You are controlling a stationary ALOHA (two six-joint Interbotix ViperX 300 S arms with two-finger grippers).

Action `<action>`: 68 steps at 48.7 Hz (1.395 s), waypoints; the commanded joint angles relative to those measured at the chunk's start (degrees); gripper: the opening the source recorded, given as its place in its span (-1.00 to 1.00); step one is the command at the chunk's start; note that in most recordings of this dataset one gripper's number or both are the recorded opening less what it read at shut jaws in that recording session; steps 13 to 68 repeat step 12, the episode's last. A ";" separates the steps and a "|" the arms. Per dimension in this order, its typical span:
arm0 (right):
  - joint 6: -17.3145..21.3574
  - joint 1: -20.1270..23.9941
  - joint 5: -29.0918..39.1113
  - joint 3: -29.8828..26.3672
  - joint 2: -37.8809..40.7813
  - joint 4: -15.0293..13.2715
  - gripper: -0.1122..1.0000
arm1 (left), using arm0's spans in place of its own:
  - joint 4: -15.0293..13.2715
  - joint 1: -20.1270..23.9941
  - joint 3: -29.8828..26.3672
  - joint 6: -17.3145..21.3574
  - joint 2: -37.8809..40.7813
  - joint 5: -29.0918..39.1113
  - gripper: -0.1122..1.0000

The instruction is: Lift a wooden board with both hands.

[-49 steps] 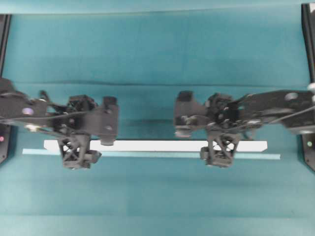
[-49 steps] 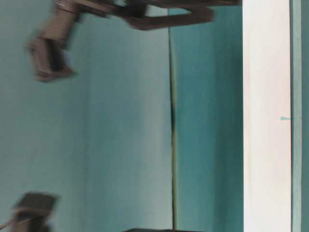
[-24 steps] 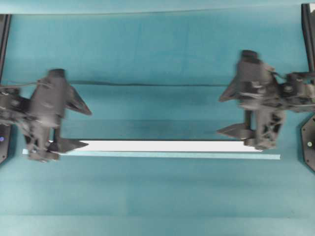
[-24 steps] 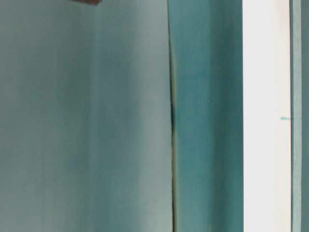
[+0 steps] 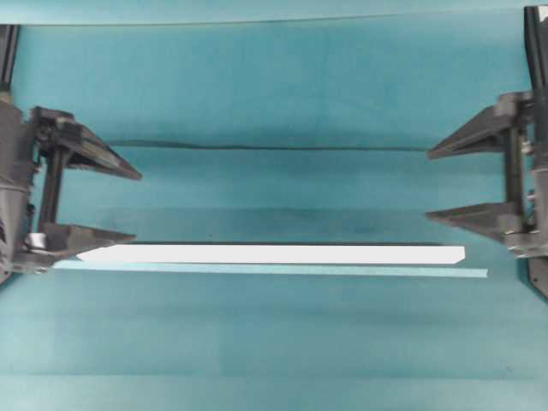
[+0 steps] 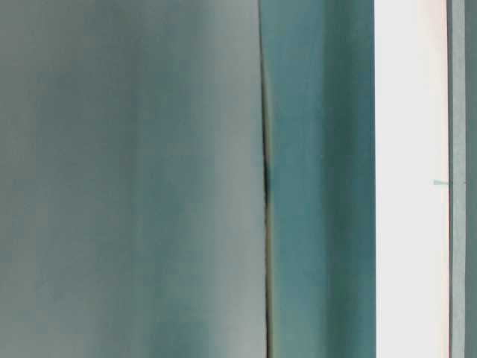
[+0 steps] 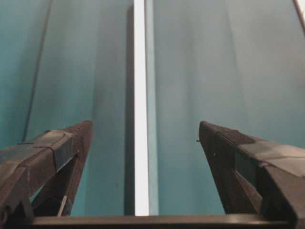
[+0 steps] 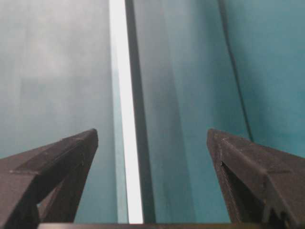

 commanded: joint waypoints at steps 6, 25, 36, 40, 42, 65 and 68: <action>0.44 -0.09 -1.76 1.23 -3.69 -0.09 0.90 | -0.09 -0.09 -0.44 -0.26 -1.14 -1.23 1.00; 0.44 -0.09 -3.69 2.55 -5.98 -0.09 0.90 | -0.09 -0.09 -0.26 -0.26 -2.02 -1.32 1.00; 0.44 -0.09 -3.69 2.55 -5.98 -0.09 0.90 | -0.09 -0.09 -0.26 -0.26 -2.02 -1.32 1.00; 0.44 -0.09 -3.69 2.55 -5.98 -0.09 0.90 | -0.09 -0.09 -0.26 -0.26 -2.02 -1.32 1.00; 0.44 -0.09 -3.69 2.55 -5.98 -0.09 0.90 | -0.09 -0.09 -0.26 -0.26 -2.02 -1.32 1.00; 0.44 -0.09 -3.69 2.55 -5.98 -0.09 0.90 | -0.09 -0.09 -0.26 -0.26 -2.02 -1.32 1.00; 0.44 -0.09 -3.69 2.55 -5.98 -0.09 0.90 | -0.09 -0.09 -0.26 -0.26 -2.02 -1.32 1.00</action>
